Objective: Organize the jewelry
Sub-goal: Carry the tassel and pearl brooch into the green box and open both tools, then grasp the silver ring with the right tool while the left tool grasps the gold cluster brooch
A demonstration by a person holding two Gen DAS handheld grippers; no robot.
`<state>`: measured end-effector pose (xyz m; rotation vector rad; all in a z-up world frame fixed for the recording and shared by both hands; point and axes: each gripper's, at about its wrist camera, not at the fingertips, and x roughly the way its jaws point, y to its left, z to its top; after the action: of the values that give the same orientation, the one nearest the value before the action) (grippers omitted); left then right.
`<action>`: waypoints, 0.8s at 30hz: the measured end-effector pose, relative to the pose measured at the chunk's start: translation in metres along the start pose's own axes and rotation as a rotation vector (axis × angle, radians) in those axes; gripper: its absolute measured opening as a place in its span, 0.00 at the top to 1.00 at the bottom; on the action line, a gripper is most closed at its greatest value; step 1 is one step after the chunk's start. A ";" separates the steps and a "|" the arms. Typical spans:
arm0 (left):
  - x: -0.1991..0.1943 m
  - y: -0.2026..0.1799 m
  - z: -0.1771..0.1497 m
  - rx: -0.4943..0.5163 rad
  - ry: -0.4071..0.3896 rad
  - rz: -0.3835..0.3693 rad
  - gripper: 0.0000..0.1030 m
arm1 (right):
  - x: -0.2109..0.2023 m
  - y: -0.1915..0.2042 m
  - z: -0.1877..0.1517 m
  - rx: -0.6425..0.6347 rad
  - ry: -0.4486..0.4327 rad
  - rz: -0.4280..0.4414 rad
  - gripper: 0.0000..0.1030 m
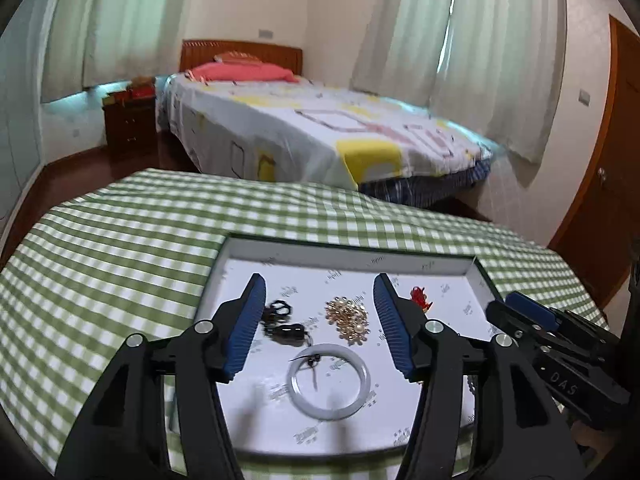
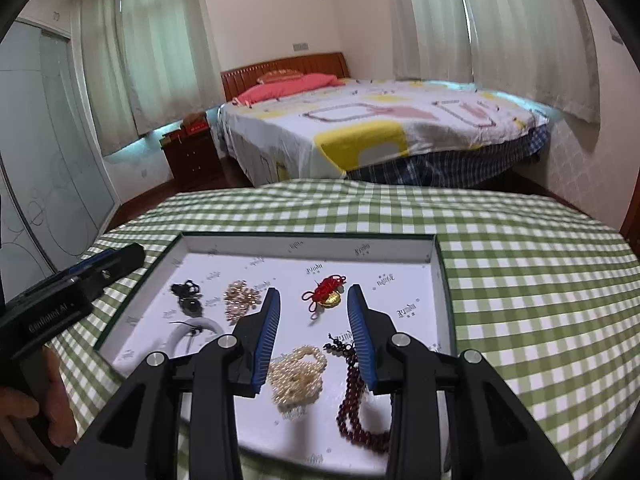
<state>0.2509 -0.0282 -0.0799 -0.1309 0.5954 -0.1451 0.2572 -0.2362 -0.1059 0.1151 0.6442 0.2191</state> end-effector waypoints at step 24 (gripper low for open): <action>-0.089 0.025 -0.090 -0.003 -0.037 0.083 0.42 | -0.072 0.010 -0.095 -0.012 -0.024 -0.055 0.63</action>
<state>0.1296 0.0048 -0.1090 -0.1118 0.5637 -0.0616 0.1416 -0.2405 -0.1375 0.0886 0.6211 0.1677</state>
